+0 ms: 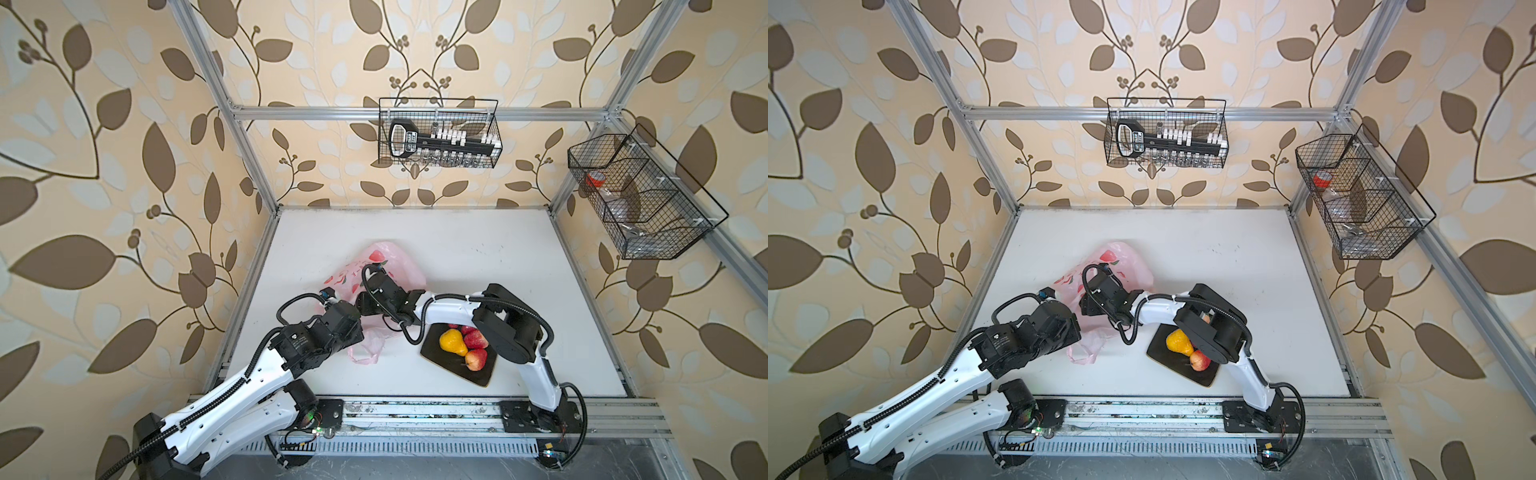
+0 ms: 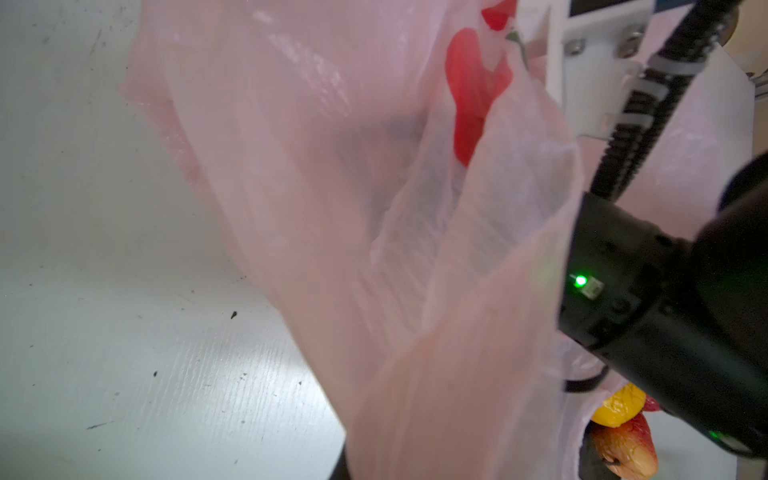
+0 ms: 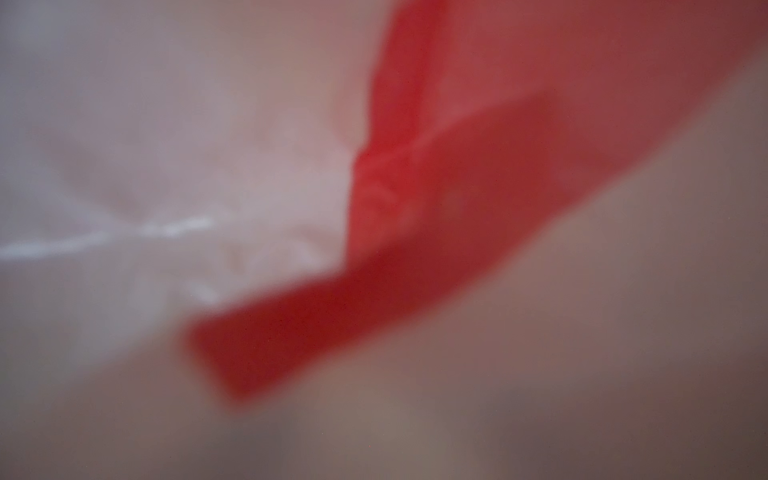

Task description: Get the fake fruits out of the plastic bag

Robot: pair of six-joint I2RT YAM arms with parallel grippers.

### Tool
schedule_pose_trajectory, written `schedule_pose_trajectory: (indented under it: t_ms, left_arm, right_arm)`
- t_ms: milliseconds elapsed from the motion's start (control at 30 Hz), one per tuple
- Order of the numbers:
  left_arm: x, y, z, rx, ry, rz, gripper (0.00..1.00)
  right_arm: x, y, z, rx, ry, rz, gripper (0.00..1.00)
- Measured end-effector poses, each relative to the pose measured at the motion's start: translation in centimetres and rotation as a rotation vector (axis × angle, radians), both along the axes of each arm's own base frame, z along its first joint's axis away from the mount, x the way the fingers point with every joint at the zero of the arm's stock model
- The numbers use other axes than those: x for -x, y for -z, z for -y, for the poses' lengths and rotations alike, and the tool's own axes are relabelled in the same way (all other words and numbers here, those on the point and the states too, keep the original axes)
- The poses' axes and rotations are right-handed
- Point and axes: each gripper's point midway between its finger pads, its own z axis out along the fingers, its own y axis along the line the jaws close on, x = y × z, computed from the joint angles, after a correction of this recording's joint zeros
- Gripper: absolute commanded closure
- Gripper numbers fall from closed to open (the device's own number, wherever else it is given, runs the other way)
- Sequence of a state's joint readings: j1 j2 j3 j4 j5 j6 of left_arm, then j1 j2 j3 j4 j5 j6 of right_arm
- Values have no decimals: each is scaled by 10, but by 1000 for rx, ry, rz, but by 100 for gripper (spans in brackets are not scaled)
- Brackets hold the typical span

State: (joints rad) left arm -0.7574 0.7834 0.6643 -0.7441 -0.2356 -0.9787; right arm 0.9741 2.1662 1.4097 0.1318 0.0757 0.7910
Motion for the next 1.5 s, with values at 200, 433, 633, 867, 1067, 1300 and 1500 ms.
schedule_pose_trajectory:
  t_ms: [200, 433, 633, 867, 1067, 1300, 1500]
  left_arm:
    - [0, 0, 8, 12, 43, -6, 100]
    - [-1, -3, 19, 35, 104, 9, 100]
    - [-2, -4, 23, 41, 127, 14, 100]
    - [2, -7, 20, 50, 120, 14, 100]
    - [6, -4, 11, 55, 77, 13, 100]
    - [14, 14, 2, 30, 46, -37, 100]
    - [14, 22, -4, 14, 17, -40, 100]
  right_arm:
    - [-11, 5, -13, -48, 14, 58, 19]
    - [-20, 13, -33, -38, 3, 143, 28]
    - [-33, 19, -38, 27, 31, 183, 52]
    - [-39, 23, -25, 77, 73, 187, 71]
    - [-32, 20, -5, 97, 80, 153, 76]
    - [-21, -23, 11, 32, 62, 144, 77]
    - [0, -68, 18, -45, 1, 140, 77]
